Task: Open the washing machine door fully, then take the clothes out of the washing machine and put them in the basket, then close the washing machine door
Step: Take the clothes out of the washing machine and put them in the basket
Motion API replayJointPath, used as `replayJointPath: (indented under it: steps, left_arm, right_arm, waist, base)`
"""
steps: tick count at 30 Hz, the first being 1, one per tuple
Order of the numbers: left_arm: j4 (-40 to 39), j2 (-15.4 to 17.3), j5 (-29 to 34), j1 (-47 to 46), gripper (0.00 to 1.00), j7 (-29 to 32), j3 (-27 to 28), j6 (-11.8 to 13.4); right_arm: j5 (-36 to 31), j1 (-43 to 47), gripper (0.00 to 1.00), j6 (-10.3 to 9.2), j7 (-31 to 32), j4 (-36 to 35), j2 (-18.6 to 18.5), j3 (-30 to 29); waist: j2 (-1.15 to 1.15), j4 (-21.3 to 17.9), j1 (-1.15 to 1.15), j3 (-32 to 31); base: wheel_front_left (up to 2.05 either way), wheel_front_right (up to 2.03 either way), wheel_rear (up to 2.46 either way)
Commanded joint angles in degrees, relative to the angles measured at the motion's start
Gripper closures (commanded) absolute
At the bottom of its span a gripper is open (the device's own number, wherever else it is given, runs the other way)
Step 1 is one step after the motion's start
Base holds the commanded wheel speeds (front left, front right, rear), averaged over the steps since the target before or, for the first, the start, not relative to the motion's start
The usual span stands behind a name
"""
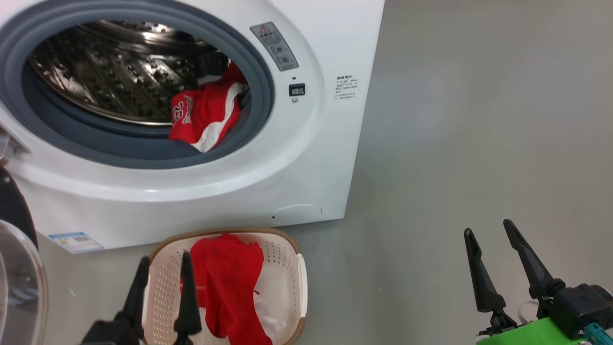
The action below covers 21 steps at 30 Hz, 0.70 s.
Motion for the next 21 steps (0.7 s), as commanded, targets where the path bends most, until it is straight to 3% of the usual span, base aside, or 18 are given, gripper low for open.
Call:
replayJointPath:
  steps: [1, 21]
  left_arm:
    - [-1.7, 0.8, -0.2, -3.0, 0.00, 0.1, 1.7, -0.3]
    - [7.7, 2.5, -2.7, -23.0, 0.00, -0.5, 3.3, -5.0]
  right_arm:
    - [0.4, -2.2, 0.00, 0.36, -0.4, -1.6, -0.6, 1.4]
    - [1.4, -7.6, 0.00, 0.36, -0.4, -1.9, -0.6, 2.5]
  waist:
    - [0.00, 0.0, 0.00, 1.3]
    - [0.00, -1.0, 0.00, 13.9]
  base:
    - [0.00, 0.00, 0.00]
    - [0.00, 0.00, 0.00]
